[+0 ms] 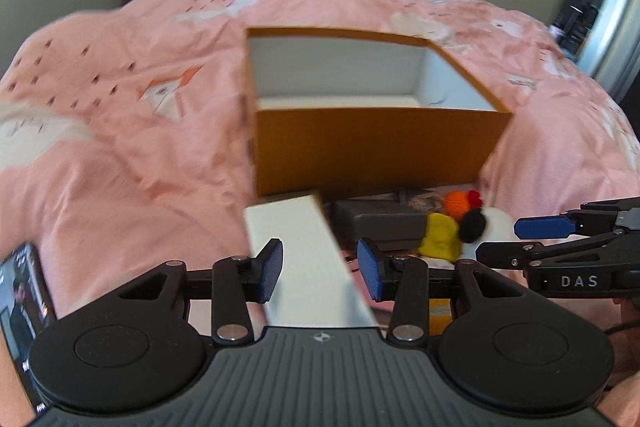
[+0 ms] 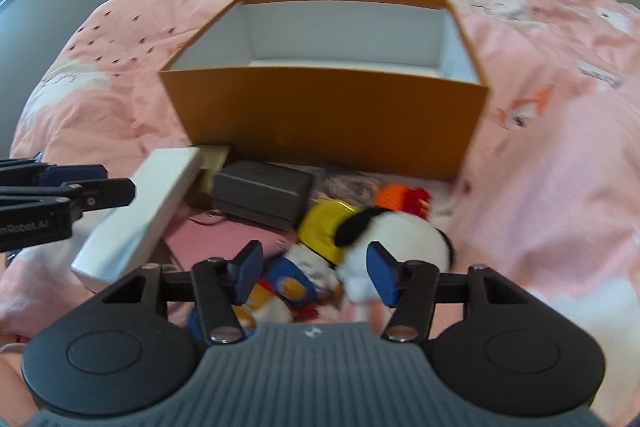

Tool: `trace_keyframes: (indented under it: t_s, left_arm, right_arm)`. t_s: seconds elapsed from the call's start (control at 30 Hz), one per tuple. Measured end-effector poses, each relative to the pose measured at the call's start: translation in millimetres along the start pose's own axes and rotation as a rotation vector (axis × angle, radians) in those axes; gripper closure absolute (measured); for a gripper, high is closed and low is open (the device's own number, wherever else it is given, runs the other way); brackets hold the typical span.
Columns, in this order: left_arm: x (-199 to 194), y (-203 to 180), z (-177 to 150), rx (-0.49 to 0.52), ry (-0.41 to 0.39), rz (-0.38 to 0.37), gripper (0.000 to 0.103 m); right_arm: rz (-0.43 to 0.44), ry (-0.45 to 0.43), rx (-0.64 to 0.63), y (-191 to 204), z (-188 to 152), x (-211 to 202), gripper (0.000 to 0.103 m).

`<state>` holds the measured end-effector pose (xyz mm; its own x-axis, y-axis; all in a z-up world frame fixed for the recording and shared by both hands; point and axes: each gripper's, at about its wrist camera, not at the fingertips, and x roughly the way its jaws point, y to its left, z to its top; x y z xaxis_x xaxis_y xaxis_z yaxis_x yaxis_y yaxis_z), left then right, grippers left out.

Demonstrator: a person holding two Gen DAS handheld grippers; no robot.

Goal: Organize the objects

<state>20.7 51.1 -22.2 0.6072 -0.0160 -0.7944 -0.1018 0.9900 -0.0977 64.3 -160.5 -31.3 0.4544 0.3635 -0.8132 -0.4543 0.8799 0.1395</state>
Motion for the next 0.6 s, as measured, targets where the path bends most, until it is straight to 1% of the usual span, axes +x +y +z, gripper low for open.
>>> trace_keyframes:
  t_s: [0.07,0.13,0.17,0.2,0.27,0.3,0.37,0.47,0.5,0.53,0.6]
  left_arm:
    - [6,9,2,-0.052,0.028,0.012,0.048]
    - [10,15,5,-0.1,0.055,0.002,0.045]
    - [12,17,6,-0.11,0.067,-0.01,0.044]
    - [13,17,8,-0.112,0.077,-0.019,0.044]
    - [15,21,8,-0.119,0.094,-0.003,0.044]
    - [15,24,8,-0.13,0.101,0.005,0.044]
    - [16,34,6,-0.172,0.12,-0.005,0.044]
    - [24,49,-2,-0.262,0.175,-0.055,0.043]
    - [27,52,-5,-0.283,0.187,-0.073,0.041]
    - [30,53,-7,-0.302,0.19,-0.091,0.04]
    - [33,53,-7,-0.323,0.201,-0.129,0.041]
  right_arm:
    - [0.023,0.005,-0.027,9,8,6,0.045]
    - [0.045,0.014,-0.056,17,14,12,0.049]
    - [0.056,0.02,-0.072,22,17,16,0.053]
    - [0.067,0.027,-0.087,26,20,20,0.055]
    - [0.093,0.041,-0.119,35,24,26,0.063]
    - [0.106,0.045,-0.132,39,25,27,0.063]
    - [0.127,0.048,-0.156,46,27,31,0.064]
    - [0.138,0.047,-0.185,54,30,34,0.064]
    - [0.142,0.044,-0.193,56,31,34,0.064]
    - [0.144,0.041,-0.203,59,31,35,0.064]
    - [0.14,0.037,-0.225,64,32,36,0.064]
